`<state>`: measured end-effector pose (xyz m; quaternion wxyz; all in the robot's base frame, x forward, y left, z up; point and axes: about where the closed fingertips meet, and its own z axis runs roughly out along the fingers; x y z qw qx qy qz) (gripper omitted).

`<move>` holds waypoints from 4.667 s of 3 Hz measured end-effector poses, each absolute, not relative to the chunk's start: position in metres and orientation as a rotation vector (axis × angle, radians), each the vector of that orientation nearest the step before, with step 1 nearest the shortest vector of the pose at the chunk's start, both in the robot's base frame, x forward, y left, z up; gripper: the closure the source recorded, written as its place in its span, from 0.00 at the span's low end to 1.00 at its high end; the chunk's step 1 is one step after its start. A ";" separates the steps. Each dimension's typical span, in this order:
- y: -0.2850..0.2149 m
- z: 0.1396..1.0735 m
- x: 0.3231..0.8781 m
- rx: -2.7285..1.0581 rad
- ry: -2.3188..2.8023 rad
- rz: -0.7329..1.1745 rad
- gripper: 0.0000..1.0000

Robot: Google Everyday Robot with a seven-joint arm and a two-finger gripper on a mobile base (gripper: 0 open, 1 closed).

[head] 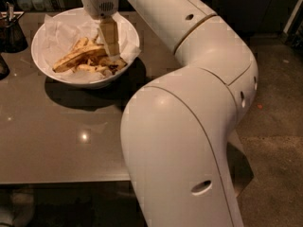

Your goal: Pick banana from white bowl

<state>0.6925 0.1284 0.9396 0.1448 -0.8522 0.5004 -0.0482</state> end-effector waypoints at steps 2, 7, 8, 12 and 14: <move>0.131 0.940 0.699 -2.399 1.418 -0.143 0.00; 0.138 0.918 0.700 -2.449 1.422 -0.083 0.38; 0.142 0.913 0.703 -2.459 1.415 -0.067 0.39; 0.138 0.904 0.712 -2.423 1.440 -0.027 0.83; 0.138 0.909 0.710 -2.395 1.436 -0.043 1.00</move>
Offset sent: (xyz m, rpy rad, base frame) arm -0.0069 -0.0091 0.0000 0.0621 -0.0145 -0.0051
